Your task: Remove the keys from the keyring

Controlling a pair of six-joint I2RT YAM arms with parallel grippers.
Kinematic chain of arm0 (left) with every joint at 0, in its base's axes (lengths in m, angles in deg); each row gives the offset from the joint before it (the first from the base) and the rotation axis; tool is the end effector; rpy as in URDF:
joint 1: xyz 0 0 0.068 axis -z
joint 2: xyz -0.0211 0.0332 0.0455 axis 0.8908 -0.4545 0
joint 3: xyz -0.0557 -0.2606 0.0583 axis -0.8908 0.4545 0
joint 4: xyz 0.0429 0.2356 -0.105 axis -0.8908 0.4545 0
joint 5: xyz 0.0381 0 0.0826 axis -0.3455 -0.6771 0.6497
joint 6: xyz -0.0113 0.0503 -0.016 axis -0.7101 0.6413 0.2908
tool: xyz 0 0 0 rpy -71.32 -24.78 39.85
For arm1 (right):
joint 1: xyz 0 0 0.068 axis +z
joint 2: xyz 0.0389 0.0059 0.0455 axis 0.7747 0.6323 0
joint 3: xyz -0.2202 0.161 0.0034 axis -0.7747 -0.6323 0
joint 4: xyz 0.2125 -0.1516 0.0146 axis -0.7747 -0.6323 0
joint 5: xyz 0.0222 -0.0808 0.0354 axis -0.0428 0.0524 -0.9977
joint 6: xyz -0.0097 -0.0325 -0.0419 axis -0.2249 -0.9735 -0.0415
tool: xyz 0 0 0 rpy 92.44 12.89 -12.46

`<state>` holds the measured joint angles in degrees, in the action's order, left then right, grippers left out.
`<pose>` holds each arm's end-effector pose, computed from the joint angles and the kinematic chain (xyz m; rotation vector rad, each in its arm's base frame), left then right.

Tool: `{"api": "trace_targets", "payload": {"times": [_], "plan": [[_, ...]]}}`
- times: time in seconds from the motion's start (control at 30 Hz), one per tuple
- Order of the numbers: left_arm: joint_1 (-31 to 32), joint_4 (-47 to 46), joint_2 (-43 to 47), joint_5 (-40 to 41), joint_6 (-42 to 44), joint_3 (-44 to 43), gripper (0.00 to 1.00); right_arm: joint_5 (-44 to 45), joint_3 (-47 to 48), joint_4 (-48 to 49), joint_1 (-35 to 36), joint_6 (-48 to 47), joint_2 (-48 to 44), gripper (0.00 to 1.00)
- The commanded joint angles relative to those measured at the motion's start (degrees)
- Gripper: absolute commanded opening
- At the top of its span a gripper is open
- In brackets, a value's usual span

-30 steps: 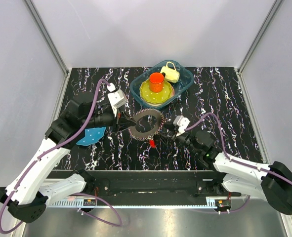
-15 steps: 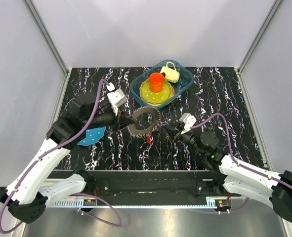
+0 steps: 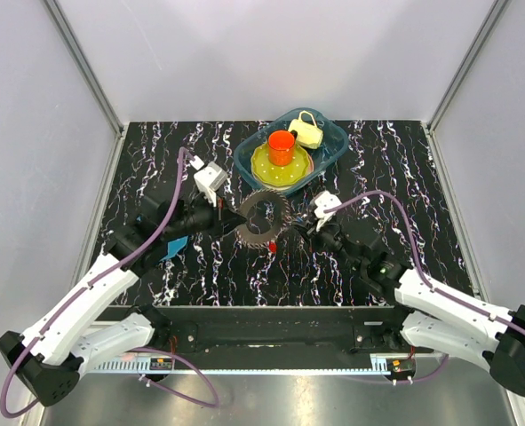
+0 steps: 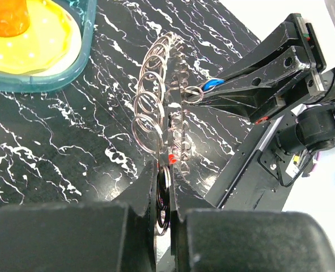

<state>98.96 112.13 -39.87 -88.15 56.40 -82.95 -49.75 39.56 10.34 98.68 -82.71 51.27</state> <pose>0.1546 -0.1278 0.3672 0.6548 1.8864 -0.9014 0.1461 0.1594 0.2747 -0.6920 1.5455 0.5625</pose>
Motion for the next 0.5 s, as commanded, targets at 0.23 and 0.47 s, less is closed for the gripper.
{"api": "trace_targets", "payload": {"times": [0.23, 0.47], "plan": [[-4.7, -8.7, 4.3, 0.1, -22.3, 6.4, 0.0, -2.2, 4.6, -0.8, 0.1, 2.2, 9.2, 0.0], [-4.8, -4.8, 4.3, 5.0, -15.5, 2.5, 0.0, -6.2, 3.3, 7.0, 0.1, 10.7, 12.3, 0.0]]}}
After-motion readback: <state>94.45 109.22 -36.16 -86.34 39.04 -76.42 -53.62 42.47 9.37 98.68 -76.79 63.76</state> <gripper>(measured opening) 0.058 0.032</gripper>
